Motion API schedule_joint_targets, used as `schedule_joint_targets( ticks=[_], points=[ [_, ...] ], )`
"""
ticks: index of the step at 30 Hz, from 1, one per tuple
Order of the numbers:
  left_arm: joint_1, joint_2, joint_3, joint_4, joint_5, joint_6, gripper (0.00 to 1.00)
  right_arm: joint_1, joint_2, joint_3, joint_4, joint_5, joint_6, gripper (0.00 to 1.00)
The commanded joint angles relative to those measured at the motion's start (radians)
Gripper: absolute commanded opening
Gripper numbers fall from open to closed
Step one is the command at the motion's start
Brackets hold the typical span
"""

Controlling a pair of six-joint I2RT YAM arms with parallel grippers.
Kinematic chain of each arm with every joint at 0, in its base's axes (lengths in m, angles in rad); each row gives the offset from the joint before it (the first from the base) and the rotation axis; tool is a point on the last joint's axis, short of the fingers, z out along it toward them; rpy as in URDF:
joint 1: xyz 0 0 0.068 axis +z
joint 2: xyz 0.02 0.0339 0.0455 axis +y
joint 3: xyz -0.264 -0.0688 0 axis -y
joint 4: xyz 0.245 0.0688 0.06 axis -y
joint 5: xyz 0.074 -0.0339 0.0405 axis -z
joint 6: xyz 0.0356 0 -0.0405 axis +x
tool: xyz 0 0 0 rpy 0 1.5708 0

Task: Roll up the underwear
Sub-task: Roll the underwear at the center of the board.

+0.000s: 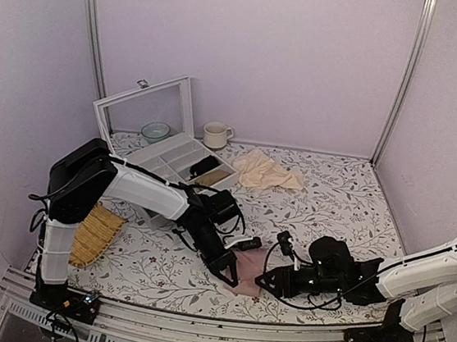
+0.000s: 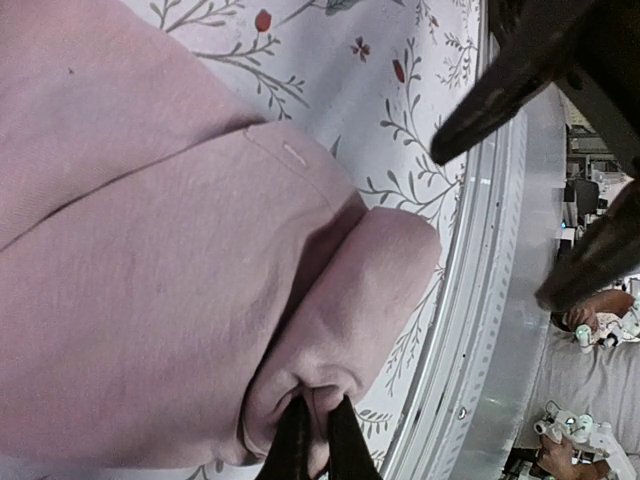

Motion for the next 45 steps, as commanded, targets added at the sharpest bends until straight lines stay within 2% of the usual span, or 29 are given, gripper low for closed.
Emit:
schedule_joint_targets(
  ticks=[1, 5, 11, 22, 35, 41, 45],
  points=[
    [0.003, 0.104, -0.064, -0.108, -0.201, 0.013, 0.0, 0.056, -0.09, 0.067, -0.131, 0.151, -0.175, 0.46],
    [0.006, 0.104, -0.057, -0.117, -0.207, 0.025, 0.0, 0.09, -0.068, 0.106, -0.173, 0.189, -0.269, 0.47],
    [0.02, 0.101, -0.052, -0.135, -0.218, 0.037, 0.0, 0.191, 0.073, 0.18, -0.216, 0.294, -0.381, 0.47],
    [0.036, 0.114, -0.033, -0.156, -0.209, 0.057, 0.0, 0.252, 0.193, 0.182, -0.184, 0.353, -0.393, 0.46],
    [0.043, 0.113, -0.033, -0.16, -0.204, 0.059, 0.0, 0.27, 0.282, 0.202, -0.181, 0.433, -0.397, 0.44],
    [0.046, 0.112, -0.032, -0.161, -0.204, 0.062, 0.0, 0.271, 0.335, 0.225, -0.199, 0.42, -0.381, 0.37],
    [0.048, 0.11, -0.04, -0.162, -0.204, 0.065, 0.0, 0.271, 0.344, 0.223, -0.208, 0.418, -0.349, 0.36]
  ],
)
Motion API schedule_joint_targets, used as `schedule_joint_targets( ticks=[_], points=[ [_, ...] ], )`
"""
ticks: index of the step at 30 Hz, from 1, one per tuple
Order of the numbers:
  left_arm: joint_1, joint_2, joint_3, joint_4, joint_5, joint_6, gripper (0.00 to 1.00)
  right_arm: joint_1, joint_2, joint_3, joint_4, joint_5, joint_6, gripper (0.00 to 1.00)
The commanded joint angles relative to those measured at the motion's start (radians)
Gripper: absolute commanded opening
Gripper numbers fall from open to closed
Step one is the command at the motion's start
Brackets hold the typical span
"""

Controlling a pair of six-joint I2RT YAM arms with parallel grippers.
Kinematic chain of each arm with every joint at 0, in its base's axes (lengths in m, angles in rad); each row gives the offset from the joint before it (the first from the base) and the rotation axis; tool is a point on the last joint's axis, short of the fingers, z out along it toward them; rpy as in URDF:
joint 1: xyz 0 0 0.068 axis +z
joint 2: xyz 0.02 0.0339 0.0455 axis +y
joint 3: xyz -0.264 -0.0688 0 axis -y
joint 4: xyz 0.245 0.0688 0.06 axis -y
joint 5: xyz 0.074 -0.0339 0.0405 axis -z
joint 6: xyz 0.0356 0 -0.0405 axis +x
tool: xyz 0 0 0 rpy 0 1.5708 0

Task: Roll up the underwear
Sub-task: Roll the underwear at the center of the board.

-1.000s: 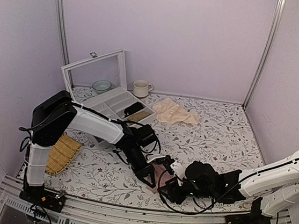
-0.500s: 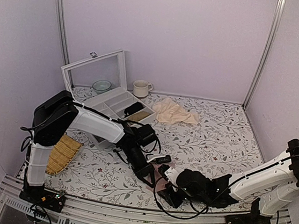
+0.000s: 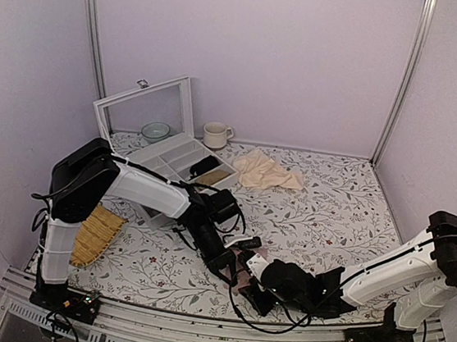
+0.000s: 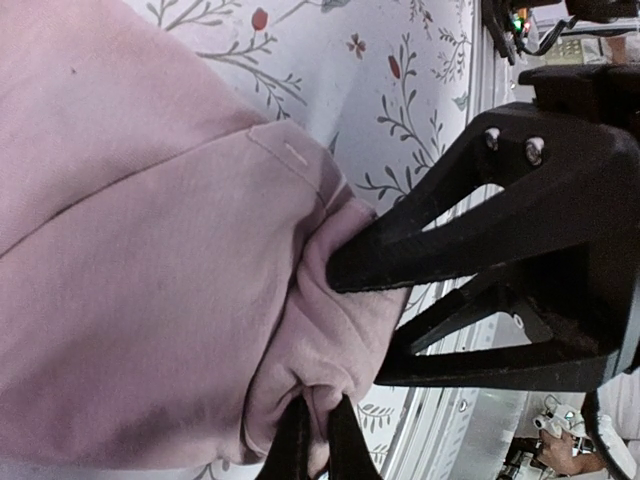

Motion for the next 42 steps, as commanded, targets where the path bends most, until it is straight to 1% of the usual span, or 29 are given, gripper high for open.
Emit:
schedule_joint_targets(
  ticks=[1, 6, 10, 13, 17, 18, 20, 23, 28, 29, 32, 35, 36, 38, 40, 42],
  points=[
    [0.025, 0.094, -0.062, -0.128, -0.229, 0.021, 0.0, 0.006, 0.072, -0.006, -0.068, -0.032, 0.047, 0.36],
    [0.034, 0.096, -0.063, -0.131, -0.232, 0.026, 0.0, 0.024, 0.093, -0.003, -0.075, -0.044, 0.078, 0.4],
    [0.038, 0.094, -0.063, -0.138, -0.243, 0.035, 0.0, 0.044, 0.118, 0.012, -0.092, -0.033, 0.087, 0.39],
    [0.045, 0.092, -0.064, -0.142, -0.252, 0.042, 0.0, 0.05, 0.12, 0.01, -0.092, -0.042, 0.108, 0.32],
    [0.048, 0.09, -0.063, -0.139, -0.246, 0.04, 0.0, 0.06, 0.129, 0.006, -0.093, -0.048, 0.136, 0.28],
    [0.048, 0.091, -0.061, -0.139, -0.246, 0.04, 0.0, 0.06, 0.134, 0.007, -0.094, -0.05, 0.139, 0.24],
    [0.048, 0.094, -0.058, -0.139, -0.246, 0.04, 0.0, 0.059, 0.148, 0.013, -0.094, -0.054, 0.14, 0.12],
    [0.048, 0.093, -0.055, -0.136, -0.248, 0.036, 0.0, 0.061, 0.162, 0.016, -0.093, -0.059, 0.148, 0.0],
    [0.066, 0.051, -0.056, -0.117, -0.259, 0.007, 0.01, 0.06, 0.172, 0.018, -0.095, -0.06, 0.154, 0.0],
    [0.073, 0.037, -0.052, -0.116, -0.262, -0.004, 0.04, 0.061, 0.173, 0.019, -0.095, -0.062, 0.154, 0.0],
    [0.102, -0.003, -0.039, -0.115, -0.266, -0.028, 0.07, 0.061, 0.174, 0.017, -0.092, -0.073, 0.159, 0.0],
    [0.129, -0.033, -0.024, -0.108, -0.279, -0.058, 0.2, 0.06, 0.177, 0.018, -0.089, -0.08, 0.16, 0.0],
    [0.136, -0.048, -0.021, -0.099, -0.288, -0.076, 0.26, 0.06, 0.177, 0.017, -0.089, -0.079, 0.159, 0.0],
    [0.154, -0.065, -0.019, -0.073, -0.263, -0.096, 0.27, 0.061, 0.177, 0.016, -0.086, -0.08, 0.161, 0.0],
    [0.166, -0.074, -0.013, -0.052, -0.253, -0.118, 0.33, 0.061, 0.18, 0.014, -0.082, -0.083, 0.166, 0.0],
    [0.169, -0.066, -0.002, -0.041, -0.258, -0.134, 0.34, 0.06, 0.176, 0.006, -0.073, -0.084, 0.176, 0.0]
  ],
)
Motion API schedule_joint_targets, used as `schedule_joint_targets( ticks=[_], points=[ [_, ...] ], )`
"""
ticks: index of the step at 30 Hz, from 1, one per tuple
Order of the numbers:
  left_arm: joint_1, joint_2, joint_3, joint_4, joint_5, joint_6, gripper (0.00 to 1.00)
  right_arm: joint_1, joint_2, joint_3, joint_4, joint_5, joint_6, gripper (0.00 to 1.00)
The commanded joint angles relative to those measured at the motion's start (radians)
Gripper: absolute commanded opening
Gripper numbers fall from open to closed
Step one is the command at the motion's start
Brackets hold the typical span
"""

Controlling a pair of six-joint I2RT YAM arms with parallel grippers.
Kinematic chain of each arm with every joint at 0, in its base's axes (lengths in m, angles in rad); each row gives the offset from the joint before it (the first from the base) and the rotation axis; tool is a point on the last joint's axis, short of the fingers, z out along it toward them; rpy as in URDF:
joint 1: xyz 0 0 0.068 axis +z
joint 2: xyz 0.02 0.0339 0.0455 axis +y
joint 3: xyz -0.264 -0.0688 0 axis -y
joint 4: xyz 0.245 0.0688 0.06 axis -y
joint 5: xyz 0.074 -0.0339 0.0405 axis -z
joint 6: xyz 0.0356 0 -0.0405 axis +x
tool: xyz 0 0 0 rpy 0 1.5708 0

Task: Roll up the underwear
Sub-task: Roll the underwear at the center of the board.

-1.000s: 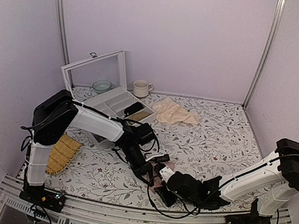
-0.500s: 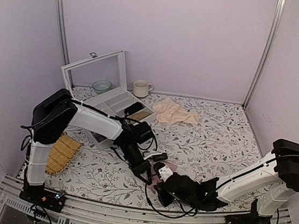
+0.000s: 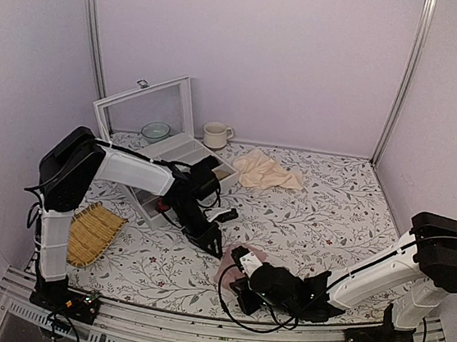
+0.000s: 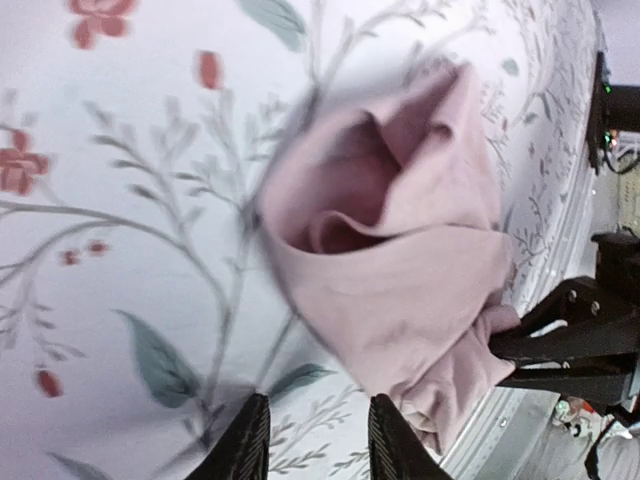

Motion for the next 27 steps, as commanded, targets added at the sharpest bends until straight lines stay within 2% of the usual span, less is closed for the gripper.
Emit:
schedule_joint_targets(
  ticks=[1, 8, 13, 20, 27],
  points=[
    [0.033, 0.005, 0.006, 0.034, -0.093, -0.062, 0.34, 0.017, 0.069, -0.057, -0.144, -0.139, 0.041, 0.0],
    [0.036, 0.03, 0.05, 0.101, -0.024, -0.127, 0.31, 0.01, 0.012, -0.134, -0.05, -0.19, 0.096, 0.0],
    [0.044, 0.026, 0.084, 0.078, -0.026, -0.122, 0.31, -0.052, -0.043, -0.198, 0.045, -0.329, 0.128, 0.0],
    [0.054, 0.008, 0.06, 0.1, -0.021, -0.14, 0.3, -0.151, -0.064, -0.2, 0.062, -0.479, 0.151, 0.0],
    [0.067, -0.036, 0.019, 0.135, -0.022, -0.152, 0.29, -0.242, -0.001, -0.141, 0.042, -0.678, 0.167, 0.0]
  ],
)
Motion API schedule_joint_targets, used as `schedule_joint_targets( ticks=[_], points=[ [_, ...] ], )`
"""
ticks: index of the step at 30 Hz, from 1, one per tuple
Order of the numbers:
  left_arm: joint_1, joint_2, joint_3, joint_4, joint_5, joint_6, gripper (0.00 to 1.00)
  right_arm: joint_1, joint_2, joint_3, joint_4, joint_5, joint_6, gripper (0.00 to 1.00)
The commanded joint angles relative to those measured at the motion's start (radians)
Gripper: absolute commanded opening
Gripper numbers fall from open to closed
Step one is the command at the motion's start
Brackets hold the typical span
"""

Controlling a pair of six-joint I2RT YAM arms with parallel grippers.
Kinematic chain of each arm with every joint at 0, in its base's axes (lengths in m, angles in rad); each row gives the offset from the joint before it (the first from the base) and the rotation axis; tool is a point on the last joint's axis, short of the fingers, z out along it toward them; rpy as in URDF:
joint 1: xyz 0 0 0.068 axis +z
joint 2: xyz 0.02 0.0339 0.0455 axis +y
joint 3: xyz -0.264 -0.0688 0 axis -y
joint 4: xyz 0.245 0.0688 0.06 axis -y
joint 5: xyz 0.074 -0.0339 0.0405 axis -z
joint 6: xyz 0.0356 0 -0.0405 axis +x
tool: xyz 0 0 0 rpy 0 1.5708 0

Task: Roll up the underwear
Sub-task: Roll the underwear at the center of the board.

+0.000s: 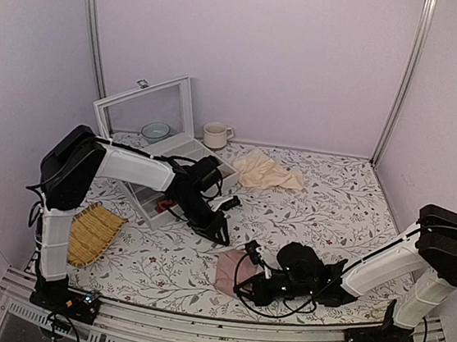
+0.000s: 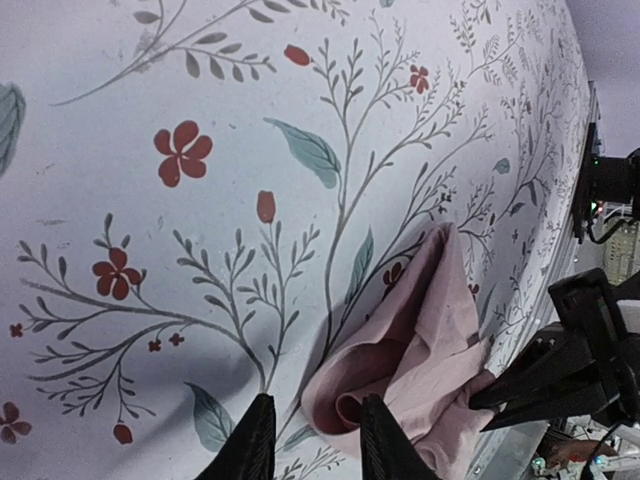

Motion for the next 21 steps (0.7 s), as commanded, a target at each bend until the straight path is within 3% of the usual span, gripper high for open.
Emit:
schedule_joint_targets(
  ticks=[1, 11, 21],
  points=[
    [0.026, -0.059, -0.041, 0.043, 0.002, -0.025, 0.29, -0.05, 0.071, 0.011, -0.169, -0.187, 0.032, 0.0],
    [0.08, -0.211, -0.124, 0.096, -0.017, -0.07, 0.29, -0.125, 0.27, 0.197, -0.24, -0.375, 0.049, 0.0],
    [0.107, -0.328, -0.152, 0.057, -0.077, -0.083, 0.29, -0.209, 0.438, 0.487, -0.506, -0.326, -0.047, 0.0]
  ],
)
